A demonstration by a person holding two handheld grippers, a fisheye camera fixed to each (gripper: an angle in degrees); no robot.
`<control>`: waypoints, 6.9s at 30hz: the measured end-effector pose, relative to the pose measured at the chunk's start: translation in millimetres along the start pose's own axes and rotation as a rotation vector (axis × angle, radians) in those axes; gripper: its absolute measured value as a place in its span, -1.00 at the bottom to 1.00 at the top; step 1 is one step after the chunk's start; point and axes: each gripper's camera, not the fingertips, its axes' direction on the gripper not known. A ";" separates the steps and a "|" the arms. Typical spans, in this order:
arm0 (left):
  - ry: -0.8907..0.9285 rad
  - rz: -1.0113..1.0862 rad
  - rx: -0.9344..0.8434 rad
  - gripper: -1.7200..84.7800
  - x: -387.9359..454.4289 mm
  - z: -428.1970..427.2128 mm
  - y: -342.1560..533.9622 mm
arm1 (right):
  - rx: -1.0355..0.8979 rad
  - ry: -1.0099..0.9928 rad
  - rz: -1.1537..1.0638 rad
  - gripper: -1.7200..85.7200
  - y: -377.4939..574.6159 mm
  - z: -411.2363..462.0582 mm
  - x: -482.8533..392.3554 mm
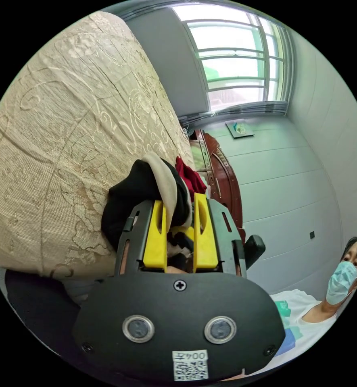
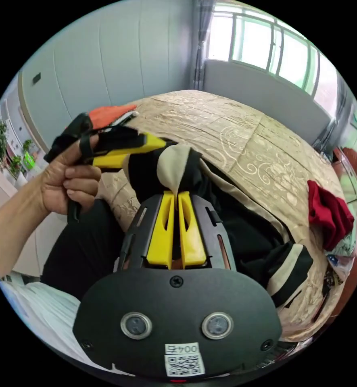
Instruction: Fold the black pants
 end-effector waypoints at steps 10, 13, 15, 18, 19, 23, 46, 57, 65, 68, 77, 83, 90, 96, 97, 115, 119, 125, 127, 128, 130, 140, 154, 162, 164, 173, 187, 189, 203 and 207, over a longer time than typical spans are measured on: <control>0.055 0.018 -0.126 -0.80 -10.6 -17.3 28.2 | 0.255 -0.712 0.860 -0.96 116.9 -24.9 245.9; 0.027 0.048 -0.076 -0.83 2.0 -29.8 39.3 | 0.370 -0.892 0.987 -0.96 162.0 -23.1 273.9; -0.034 0.115 -0.050 -0.83 19.2 -30.3 46.5 | 0.376 -0.870 0.972 -0.96 178.0 -30.8 281.3; -0.037 0.261 -0.102 -0.81 61.2 3.1 55.7 | 0.340 -0.866 0.911 -0.97 183.3 -35.3 280.0; -0.047 0.332 -0.129 -0.79 82.0 25.5 60.1 | 0.335 -0.871 0.896 -0.97 183.2 -35.7 278.9; -0.192 0.574 -0.265 -0.71 147.5 107.6 74.3 | 0.282 -0.839 0.804 -0.97 175.8 -41.3 267.8; 0.078 0.335 -0.136 -0.82 289.2 194.2 -53.8 | 0.490 -0.441 0.542 -0.68 236.4 -128.4 198.8; 0.174 0.318 0.011 -0.81 363.5 198.4 -98.0 | 0.528 -0.175 0.526 -0.60 239.1 -123.1 155.2; 0.164 0.276 0.021 -0.81 343.0 224.0 -115.9 | 0.418 -0.262 0.594 -0.73 217.7 -85.4 159.5; 0.168 0.259 0.056 -0.81 322.5 214.9 -127.0 | 0.493 -0.312 0.604 -0.84 232.8 -94.0 172.8; 0.044 0.118 -0.113 -0.79 165.2 215.6 -135.6 | 0.375 -0.556 0.650 -0.87 362.2 -130.7 224.6; 0.022 -0.087 -0.354 -0.75 39.8 337.2 -120.9 | 0.225 -0.637 1.048 -0.86 494.2 -53.1 284.2; 0.039 0.016 -0.379 -0.72 1.4 385.4 -139.7 | 0.185 -0.555 1.113 -0.85 548.3 -31.5 340.3; -0.265 0.394 -0.425 -0.65 13.2 404.7 -131.3 | 0.226 -0.557 1.028 -0.81 565.2 -30.3 334.0; -0.319 0.476 -0.463 -0.64 16.7 421.2 -126.1 | 0.240 -0.555 1.026 -0.80 568.2 -30.9 332.4; -0.476 0.961 -0.788 -0.63 -5.4 571.8 -76.1 | 0.330 -0.326 1.039 -0.85 605.3 -45.5 326.0; -0.438 0.965 -0.819 -0.63 -10.6 575.4 -69.4 | 0.310 -0.237 1.055 -0.87 639.0 -73.7 323.1; -0.310 0.995 -0.902 -0.63 -3.5 598.6 -49.6 | 0.298 -0.312 1.114 -0.87 668.1 -70.8 327.7; -0.346 1.035 -0.959 -0.63 -4.7 612.5 -41.4 | 0.297 -0.324 1.123 -0.87 670.5 -69.9 330.4; -0.345 1.042 -0.963 -0.64 -4.6 614.4 -40.8 | 0.294 -0.327 1.125 -0.87 671.5 -70.5 332.4; -0.313 1.055 -0.960 -0.64 -0.3 618.5 -41.9 | 0.285 -0.327 1.125 -0.87 672.6 -72.7 335.7; -0.064 0.865 -1.093 -0.69 3.7 640.2 -43.7 | 0.283 -0.312 1.160 -0.87 669.1 -86.7 357.8; -0.065 1.074 -0.633 -0.91 108.5 414.6 -46.9 | 0.336 -0.266 0.867 -0.69 531.1 -119.0 357.8; -0.132 1.066 -0.622 -0.91 104.8 311.2 -0.3 | 0.225 -0.323 0.647 -0.61 422.1 -122.3 370.7; -0.156 1.042 -0.630 -0.91 97.3 297.6 13.0 | 0.175 -0.344 0.614 -0.63 393.5 -119.6 381.8; -0.244 0.783 -0.473 -0.91 52.5 243.5 52.0 | -0.081 -0.350 0.523 -0.58 263.1 -72.0 378.7; -0.207 0.805 -0.316 -0.91 138.1 196.0 78.9 | -0.127 0.194 0.219 -0.78 117.8 -128.9 287.5; -0.213 0.840 -0.320 -0.91 154.2 191.1 86.3 | -0.113 0.130 0.232 -0.76 106.0 -138.5 288.2; -0.246 0.791 -0.172 -0.91 237.8 147.5 103.8 | 0.035 0.114 0.161 -0.86 -15.1 -258.4 275.8; -0.222 0.944 0.082 -0.91 383.8 100.6 45.1 | 0.372 0.274 0.014 -0.87 -127.6 -457.6 251.4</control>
